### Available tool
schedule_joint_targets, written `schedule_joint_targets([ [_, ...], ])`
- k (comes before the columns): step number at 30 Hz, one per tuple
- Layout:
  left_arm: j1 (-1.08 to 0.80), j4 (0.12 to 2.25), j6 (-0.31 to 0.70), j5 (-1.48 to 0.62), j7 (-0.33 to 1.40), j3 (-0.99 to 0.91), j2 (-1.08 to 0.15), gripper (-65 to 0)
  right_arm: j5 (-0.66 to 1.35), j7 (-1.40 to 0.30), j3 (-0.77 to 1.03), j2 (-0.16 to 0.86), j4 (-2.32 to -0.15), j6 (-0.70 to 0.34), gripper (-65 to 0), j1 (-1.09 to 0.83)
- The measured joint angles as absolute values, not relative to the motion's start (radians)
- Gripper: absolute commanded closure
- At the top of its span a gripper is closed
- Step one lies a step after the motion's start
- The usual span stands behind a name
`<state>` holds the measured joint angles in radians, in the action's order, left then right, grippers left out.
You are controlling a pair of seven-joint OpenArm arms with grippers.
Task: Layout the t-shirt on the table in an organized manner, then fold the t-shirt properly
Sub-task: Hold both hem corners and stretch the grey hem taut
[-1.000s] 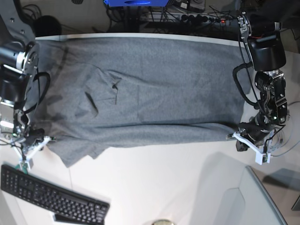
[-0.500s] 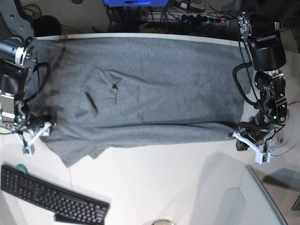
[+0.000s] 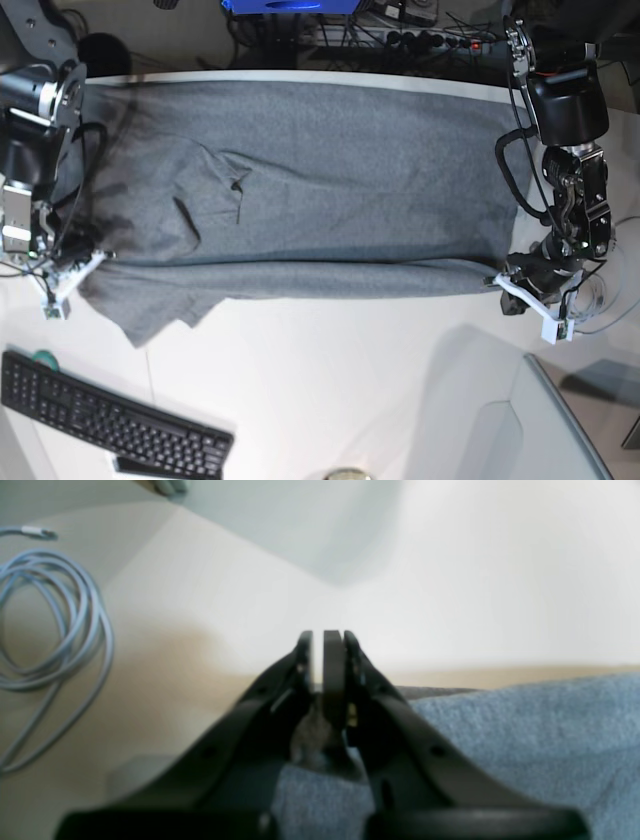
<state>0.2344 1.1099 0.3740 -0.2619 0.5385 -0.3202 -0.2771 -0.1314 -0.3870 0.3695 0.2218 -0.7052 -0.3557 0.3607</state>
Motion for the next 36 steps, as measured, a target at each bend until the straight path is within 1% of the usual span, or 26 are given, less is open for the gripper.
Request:
schedule_joint_targets([
  [4, 0.234, 1.111, 0.374, -0.261, 0.540, -0.322, -0.277, 0.0, -0.139, -0.540, 0.374, 0.187, -0.945, -0.424, 0.0, 0.276],
  [9, 0.225, 1.111, 0.373, -0.261, 0.538, -0.322, -0.279, 0.0, -0.125, -0.713, 0.373, 0.149, -1.169, -0.438, -0.6, 0.227],
  [11, 0.215, 1.111, 0.374, -0.262, 0.540, -0.322, -0.280, 0.0, -0.125, -0.789, 0.373, 0.145, -1.179, -0.439, -6.9, 0.215],
  [13, 0.210, 1.111, 0.374, -0.262, 0.540, -0.322, -0.278, 0.0, -0.138, -0.856, 0.373, 0.134, -1.178, -0.439, -17.3, 0.202],
  [17, 0.215, 1.111, 0.374, -0.262, 0.539, -0.322, -0.278, 0.0, -0.129, -0.889, 0.373, 0.117, -1.221, -0.438, -31.4, 0.181],
  [18, 0.215, 1.111, 0.374, -0.262, 0.538, -0.322, -0.278, 0.0, -0.129, -0.891, 0.373, 0.117, -1.249, -0.438, -33.9, 0.178],
  [20, 0.214, 1.111, 0.374, -0.261, 0.540, -0.322, -0.278, 0.0, -0.134, -0.887, 0.373, 0.124, -1.304, -0.438, -36.8, 0.180],
  [22, 0.214, 1.111, 0.374, -0.262, 0.540, -0.322, -0.278, 0.0, -0.131, -0.888, 0.373, 0.129, -1.328, -0.438, -37.4, 0.199],
  [24, 0.213, 1.111, 0.374, -0.262, 0.539, -0.322, -0.278, 0.0, -0.132, -0.887, 0.371, 0.133, -1.285, -0.438, -37.4, 0.251],
  [26, 0.214, 1.112, 0.374, -0.263, 0.537, -0.322, -0.278, 0.0, -0.136, -0.850, 0.367, 0.138, -1.169, -0.438, -37.4, 0.327],
  [29, 0.216, 1.113, 0.374, -0.263, 0.538, -0.322, -0.278, 0.0, -0.125, -0.717, 0.362, 0.161, -0.958, -0.437, -37.4, 0.418],
  [33, 0.216, 1.112, 0.374, -0.262, 0.538, -0.323, -0.278, 0.0, -0.133, -0.610, 0.362, 0.200, -0.671, -0.440, -37.2, 0.502],
  [36, 0.213, 1.113, 0.374, -0.262, 0.538, -0.322, -0.287, 0.0, -0.141, -0.534, 0.362, 0.223, -0.556, -0.435, -37.1, 0.535],
])
